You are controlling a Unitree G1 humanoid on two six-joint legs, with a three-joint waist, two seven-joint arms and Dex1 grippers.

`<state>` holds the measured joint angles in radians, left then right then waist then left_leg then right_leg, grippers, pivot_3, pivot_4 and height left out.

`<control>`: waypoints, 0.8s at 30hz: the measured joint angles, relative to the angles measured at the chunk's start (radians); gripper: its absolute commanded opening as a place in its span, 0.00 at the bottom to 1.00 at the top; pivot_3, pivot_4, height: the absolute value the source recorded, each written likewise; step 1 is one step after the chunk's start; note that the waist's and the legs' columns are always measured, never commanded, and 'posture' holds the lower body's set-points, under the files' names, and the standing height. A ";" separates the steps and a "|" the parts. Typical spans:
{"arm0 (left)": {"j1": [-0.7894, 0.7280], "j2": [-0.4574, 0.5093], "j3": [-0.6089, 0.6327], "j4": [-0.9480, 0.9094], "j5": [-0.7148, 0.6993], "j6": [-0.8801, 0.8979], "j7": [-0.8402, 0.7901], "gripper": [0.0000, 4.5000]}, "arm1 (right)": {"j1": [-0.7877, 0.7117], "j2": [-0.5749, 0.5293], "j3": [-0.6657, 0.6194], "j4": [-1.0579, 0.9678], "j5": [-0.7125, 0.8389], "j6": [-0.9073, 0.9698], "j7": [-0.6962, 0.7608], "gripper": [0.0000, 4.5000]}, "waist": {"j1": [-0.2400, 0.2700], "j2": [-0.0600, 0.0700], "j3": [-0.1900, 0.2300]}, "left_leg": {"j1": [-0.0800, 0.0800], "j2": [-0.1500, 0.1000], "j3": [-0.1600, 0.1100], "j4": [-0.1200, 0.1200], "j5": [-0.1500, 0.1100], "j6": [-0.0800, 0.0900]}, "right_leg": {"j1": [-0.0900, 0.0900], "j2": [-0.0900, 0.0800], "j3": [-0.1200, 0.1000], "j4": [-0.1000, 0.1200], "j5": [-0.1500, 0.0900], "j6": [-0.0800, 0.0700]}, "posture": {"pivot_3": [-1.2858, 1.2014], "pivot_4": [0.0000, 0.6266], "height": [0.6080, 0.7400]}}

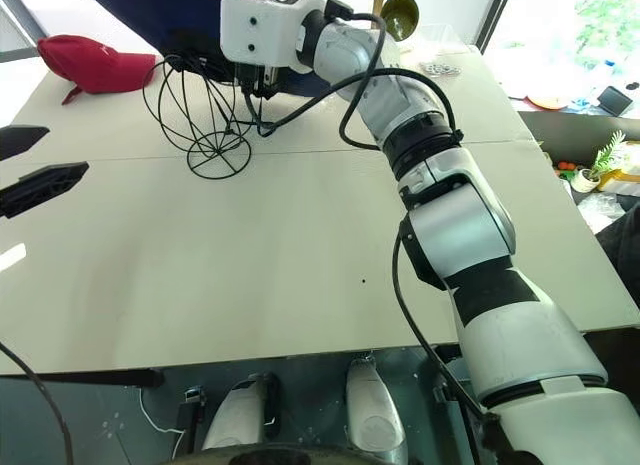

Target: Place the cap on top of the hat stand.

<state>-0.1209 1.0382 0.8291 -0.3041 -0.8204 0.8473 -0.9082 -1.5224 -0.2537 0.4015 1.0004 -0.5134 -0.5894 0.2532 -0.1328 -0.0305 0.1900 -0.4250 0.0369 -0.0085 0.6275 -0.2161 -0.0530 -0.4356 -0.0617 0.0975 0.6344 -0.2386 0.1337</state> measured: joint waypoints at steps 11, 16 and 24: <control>0.067 -0.020 0.133 0.014 -0.034 0.041 0.044 1.00 | 0.029 0.037 0.084 -0.030 -0.176 -0.097 -0.261 0.02 | -0.016 -0.001 0.000 | 0.000 0.000 -0.001 0.000 0.000 0.000 | -0.001 0.000 0.000 0.003 0.000 -0.001 | 0.52 0.24 0.99; 0.087 -0.020 0.160 0.013 -0.042 0.043 0.049 1.00 | 0.072 0.037 0.130 -0.045 -0.232 -0.120 -0.288 0.02 | -0.020 -0.001 -0.001 | 0.000 0.000 -0.002 0.000 0.000 0.000 | -0.001 0.000 -0.001 0.003 -0.001 -0.001 | 0.52 0.24 0.99; 0.120 -0.020 0.197 0.007 -0.054 0.058 0.066 1.00 | 0.182 0.046 0.253 -0.106 -0.366 -0.153 -0.346 0.02 | -0.021 -0.002 -0.001 | 0.001 0.000 -0.002 0.000 0.000 0.000 | -0.002 0.000 -0.001 0.008 -0.001 -0.002 | 0.52 0.24 0.99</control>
<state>-0.0012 1.0183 1.0256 -0.2975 -0.8744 0.9055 -0.8425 -1.3400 -0.2075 0.6545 0.8945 -0.8790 -0.7422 -0.0925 -0.1535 -0.0324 0.1889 -0.4242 0.0370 -0.0106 0.6276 -0.2159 -0.0534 -0.4372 -0.0613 0.0970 0.6420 -0.2399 0.1315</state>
